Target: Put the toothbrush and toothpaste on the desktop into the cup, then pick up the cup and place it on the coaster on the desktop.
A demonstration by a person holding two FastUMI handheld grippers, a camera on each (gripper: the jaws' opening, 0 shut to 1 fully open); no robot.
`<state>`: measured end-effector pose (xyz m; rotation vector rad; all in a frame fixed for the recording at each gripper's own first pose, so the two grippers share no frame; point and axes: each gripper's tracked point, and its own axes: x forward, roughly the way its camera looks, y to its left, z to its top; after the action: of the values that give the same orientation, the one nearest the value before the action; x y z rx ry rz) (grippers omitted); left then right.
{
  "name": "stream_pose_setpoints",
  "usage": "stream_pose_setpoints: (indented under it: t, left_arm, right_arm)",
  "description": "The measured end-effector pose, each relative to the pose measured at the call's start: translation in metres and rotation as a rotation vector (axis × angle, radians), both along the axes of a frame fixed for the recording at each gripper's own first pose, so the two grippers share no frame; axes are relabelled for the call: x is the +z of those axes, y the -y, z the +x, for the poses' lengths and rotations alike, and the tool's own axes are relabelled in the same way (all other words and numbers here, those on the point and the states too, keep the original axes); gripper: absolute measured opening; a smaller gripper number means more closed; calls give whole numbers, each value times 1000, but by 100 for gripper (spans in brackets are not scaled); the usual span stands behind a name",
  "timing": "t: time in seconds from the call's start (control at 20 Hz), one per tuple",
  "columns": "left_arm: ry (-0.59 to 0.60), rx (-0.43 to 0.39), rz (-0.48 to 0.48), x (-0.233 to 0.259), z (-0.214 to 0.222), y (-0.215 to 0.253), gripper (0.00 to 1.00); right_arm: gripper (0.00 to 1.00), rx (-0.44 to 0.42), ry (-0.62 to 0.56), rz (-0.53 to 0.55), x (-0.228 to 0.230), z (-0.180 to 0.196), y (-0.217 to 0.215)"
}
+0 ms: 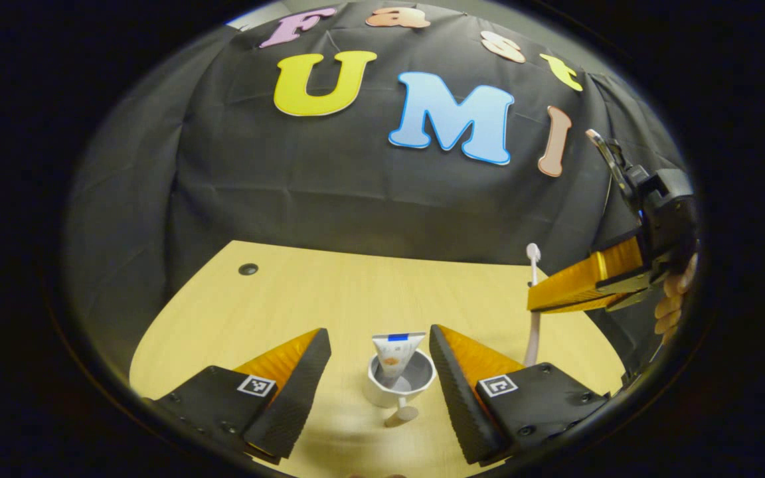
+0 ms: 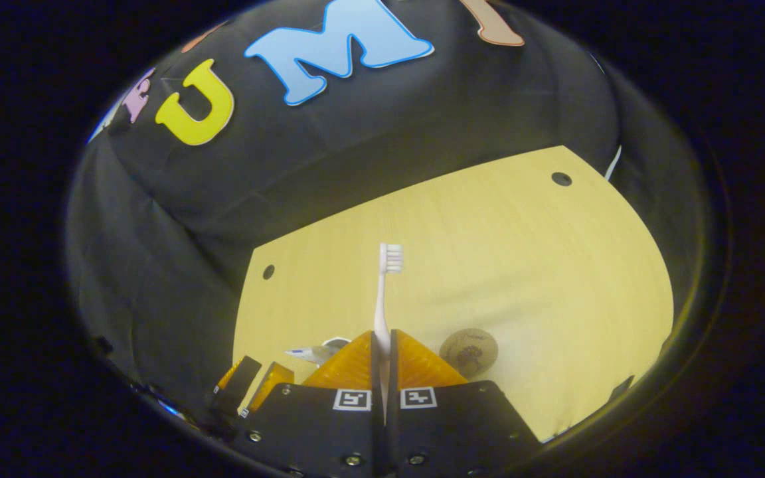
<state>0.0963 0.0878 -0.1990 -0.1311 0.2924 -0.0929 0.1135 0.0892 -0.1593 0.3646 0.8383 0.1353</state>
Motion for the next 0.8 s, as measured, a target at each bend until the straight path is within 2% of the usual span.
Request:
stream_pose_setpoints:
  t: [0.15, 0.2, 0.25, 0.3, 0.35, 0.45, 0.5, 0.8]
  left_arm:
    - [-4, 26, 14, 1, -12, -20, 96]
    - [-8, 37, 19, -1, -17, -28, 89]
    - [-10, 47, 21, -2, -23, -34, 96]
    - [-16, 56, 22, -4, -28, -41, 96]
    - [-21, 69, 22, -5, -33, -48, 100]
    - [-34, 95, 21, -10, -46, -63, 90]
    - [-40, 109, 21, -11, -55, -71, 96]
    - [-67, 181, 58, -19, -87, -115, 95]
  right_arm:
    - [1, 22, 38, -1, -2, 11, -21]
    - [1, 27, 52, 2, -3, 15, -28]
    - [1, 32, 63, 4, -4, 19, -33]
    - [2, 35, 78, 3, -6, 24, -38]
    - [1, 40, 89, -1, -8, 29, -42]
    - [1, 42, 103, -17, -16, 38, -49]
    - [1, 45, 107, -18, -20, 41, -53]
    - [2, 74, 128, -73, -54, 51, -74]
